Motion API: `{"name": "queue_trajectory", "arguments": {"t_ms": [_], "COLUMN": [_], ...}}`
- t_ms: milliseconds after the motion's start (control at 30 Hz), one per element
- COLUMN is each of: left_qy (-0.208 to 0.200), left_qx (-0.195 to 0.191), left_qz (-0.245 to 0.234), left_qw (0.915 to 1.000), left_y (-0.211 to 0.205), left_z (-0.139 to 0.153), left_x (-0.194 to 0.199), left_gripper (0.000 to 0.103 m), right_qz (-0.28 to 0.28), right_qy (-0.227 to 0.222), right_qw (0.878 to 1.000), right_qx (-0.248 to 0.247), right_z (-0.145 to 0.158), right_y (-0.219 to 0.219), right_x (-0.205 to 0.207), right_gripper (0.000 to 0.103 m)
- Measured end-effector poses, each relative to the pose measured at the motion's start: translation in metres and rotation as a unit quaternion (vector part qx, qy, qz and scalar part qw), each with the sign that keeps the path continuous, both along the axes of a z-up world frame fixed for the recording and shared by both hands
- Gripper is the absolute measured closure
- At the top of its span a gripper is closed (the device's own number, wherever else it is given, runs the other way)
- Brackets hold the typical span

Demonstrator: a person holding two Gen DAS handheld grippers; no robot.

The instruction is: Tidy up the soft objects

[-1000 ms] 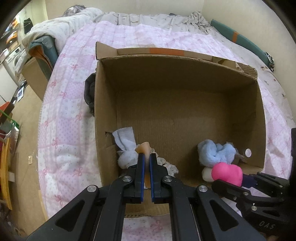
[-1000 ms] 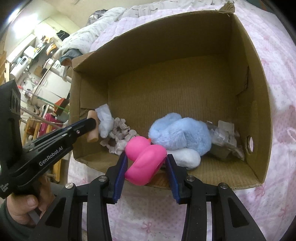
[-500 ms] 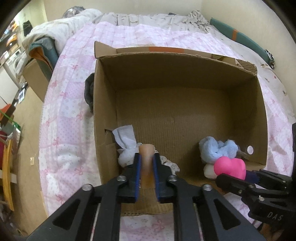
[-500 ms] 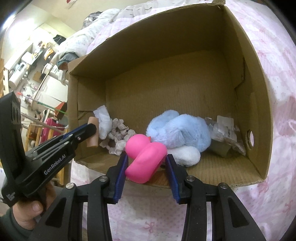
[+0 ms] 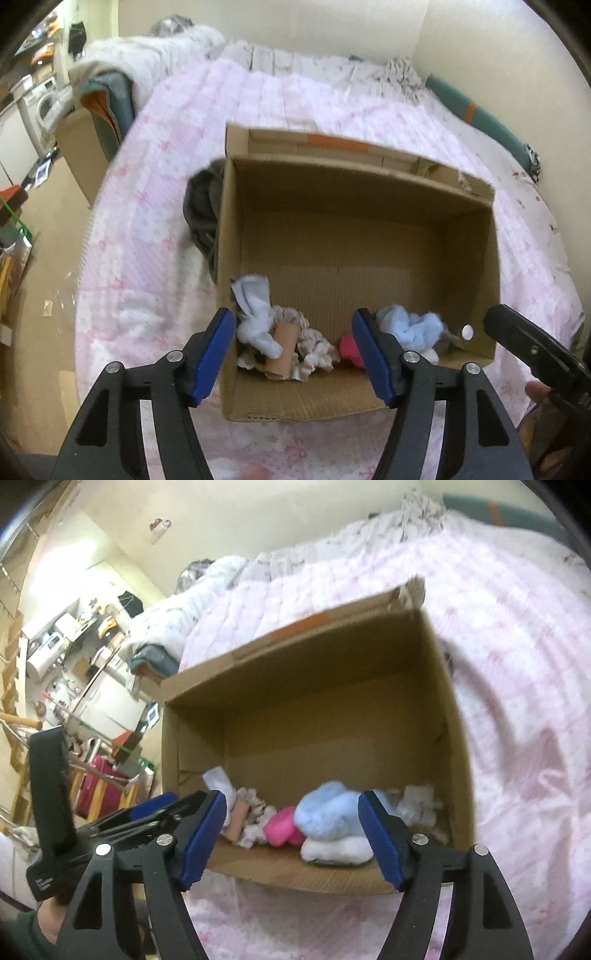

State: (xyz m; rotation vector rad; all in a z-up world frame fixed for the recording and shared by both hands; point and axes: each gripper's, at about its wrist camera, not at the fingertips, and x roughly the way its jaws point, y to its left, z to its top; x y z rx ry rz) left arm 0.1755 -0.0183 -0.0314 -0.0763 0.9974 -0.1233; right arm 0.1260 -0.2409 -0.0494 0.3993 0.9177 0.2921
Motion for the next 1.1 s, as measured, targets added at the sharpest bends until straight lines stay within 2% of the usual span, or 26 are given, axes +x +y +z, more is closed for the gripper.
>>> {"name": "queue_trajectory", "arguments": {"t_ms": [33, 67, 233, 300, 367, 400, 500, 567, 633, 967, 1100], "left_qy": [-0.006, -0.015, -0.064, -0.077, -0.086, -0.088, -0.09, -0.089, -0.097, -0.099, -0.096], "left_qx": [0.004, 0.007, 0.045, 0.044, 0.041, 0.039, 0.032, 0.018, 0.019, 0.026, 0.03], "left_qz": [0.0, 0.0, 0.014, 0.019, 0.022, 0.022, 0.026, 0.019, 0.017, 0.024, 0.03], "left_qw": [1.0, 0.9999, 0.9968, 0.9959, 0.9953, 0.9951, 0.9951, 0.9957, 0.995, 0.9945, 0.9945], "left_y": [0.0, 0.0, 0.001, 0.005, 0.009, 0.01, 0.016, 0.019, 0.02, 0.027, 0.028], "left_z": [0.004, 0.009, 0.041, 0.051, 0.061, 0.065, 0.07, 0.071, 0.074, 0.064, 0.058], "left_x": [-0.003, -0.007, -0.022, -0.03, -0.041, -0.044, -0.057, -0.066, -0.078, -0.127, -0.137], "left_gripper": [0.039, 0.039, 0.039, 0.034, 0.023, 0.022, 0.016, 0.005, 0.001, 0.001, 0.001], "right_qz": [-0.005, -0.011, -0.02, -0.022, -0.025, -0.028, -0.033, -0.034, -0.036, -0.044, -0.038], "right_qy": [-0.006, -0.01, -0.029, -0.037, -0.044, -0.048, -0.06, -0.065, -0.066, -0.057, -0.069], "right_qw": [1.0, 1.0, 0.999, 0.998, 0.997, 0.997, 0.996, 0.995, 0.993, 0.991, 0.989], "right_qx": [-0.005, -0.011, -0.028, -0.042, -0.053, -0.056, -0.065, -0.072, -0.087, -0.117, -0.129], "right_z": [0.003, 0.006, 0.025, 0.035, 0.044, 0.048, 0.057, 0.062, 0.063, 0.05, 0.048], "right_y": [-0.001, -0.003, -0.009, -0.008, -0.008, -0.009, -0.012, -0.013, -0.012, -0.008, 0.0], "right_x": [-0.002, -0.004, -0.012, -0.017, -0.022, -0.026, -0.038, -0.047, -0.056, -0.095, -0.106], "right_gripper": [0.005, 0.0, 0.0, 0.0, 0.0, 0.0, 0.0, 0.0, 0.0, 0.0, 0.0]}}
